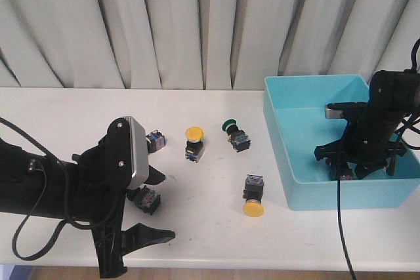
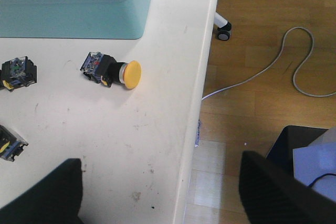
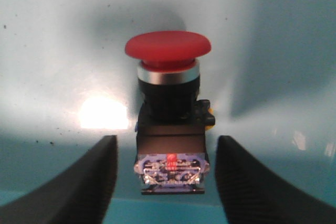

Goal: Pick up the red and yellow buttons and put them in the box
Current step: 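Lower the red button into the box and open the right gripper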

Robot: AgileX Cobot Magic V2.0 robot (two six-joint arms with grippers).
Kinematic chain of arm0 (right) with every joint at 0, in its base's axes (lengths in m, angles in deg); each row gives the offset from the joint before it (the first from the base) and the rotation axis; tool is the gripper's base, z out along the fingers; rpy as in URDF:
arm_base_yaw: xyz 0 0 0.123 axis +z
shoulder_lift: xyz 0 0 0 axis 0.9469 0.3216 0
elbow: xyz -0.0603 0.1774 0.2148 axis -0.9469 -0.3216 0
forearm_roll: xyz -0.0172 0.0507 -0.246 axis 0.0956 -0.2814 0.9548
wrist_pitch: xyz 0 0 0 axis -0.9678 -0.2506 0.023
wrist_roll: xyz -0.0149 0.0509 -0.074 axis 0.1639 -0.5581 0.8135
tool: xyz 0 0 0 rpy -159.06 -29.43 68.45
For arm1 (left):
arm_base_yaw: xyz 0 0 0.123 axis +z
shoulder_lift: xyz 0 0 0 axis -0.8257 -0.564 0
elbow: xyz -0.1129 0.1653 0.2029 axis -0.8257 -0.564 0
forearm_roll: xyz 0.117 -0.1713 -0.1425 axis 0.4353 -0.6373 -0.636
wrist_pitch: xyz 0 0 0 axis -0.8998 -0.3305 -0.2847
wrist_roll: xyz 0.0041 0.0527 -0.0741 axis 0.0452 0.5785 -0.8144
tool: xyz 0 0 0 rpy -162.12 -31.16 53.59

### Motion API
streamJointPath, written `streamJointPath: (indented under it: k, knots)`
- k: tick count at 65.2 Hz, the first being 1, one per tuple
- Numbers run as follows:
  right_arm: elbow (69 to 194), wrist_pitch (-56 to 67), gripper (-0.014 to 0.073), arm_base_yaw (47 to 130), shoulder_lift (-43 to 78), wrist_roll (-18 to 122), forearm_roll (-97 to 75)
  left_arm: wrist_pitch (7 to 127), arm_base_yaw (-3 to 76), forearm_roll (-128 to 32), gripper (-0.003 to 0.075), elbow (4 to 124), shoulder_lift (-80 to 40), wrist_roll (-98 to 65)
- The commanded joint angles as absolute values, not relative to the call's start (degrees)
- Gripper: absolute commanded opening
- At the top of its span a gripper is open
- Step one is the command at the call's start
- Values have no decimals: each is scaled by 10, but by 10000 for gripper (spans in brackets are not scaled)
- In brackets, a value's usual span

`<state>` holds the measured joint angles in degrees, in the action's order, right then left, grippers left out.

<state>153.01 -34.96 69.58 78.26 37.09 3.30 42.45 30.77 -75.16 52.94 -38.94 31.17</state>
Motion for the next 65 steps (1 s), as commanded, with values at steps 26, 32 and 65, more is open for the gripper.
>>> streamJointPath:
  k: [26,32,65]
  knots:
    - [1524,-359,451,711,588,427,-17,428,306,-774,575,545,-375,306]
    - [1481,-337,437,728,523,427,-17,428,306,-774,575,545,-375,306]
    - [1206,-264,422,802,204,420,-27,428,306,-774,575,545,-375,307]
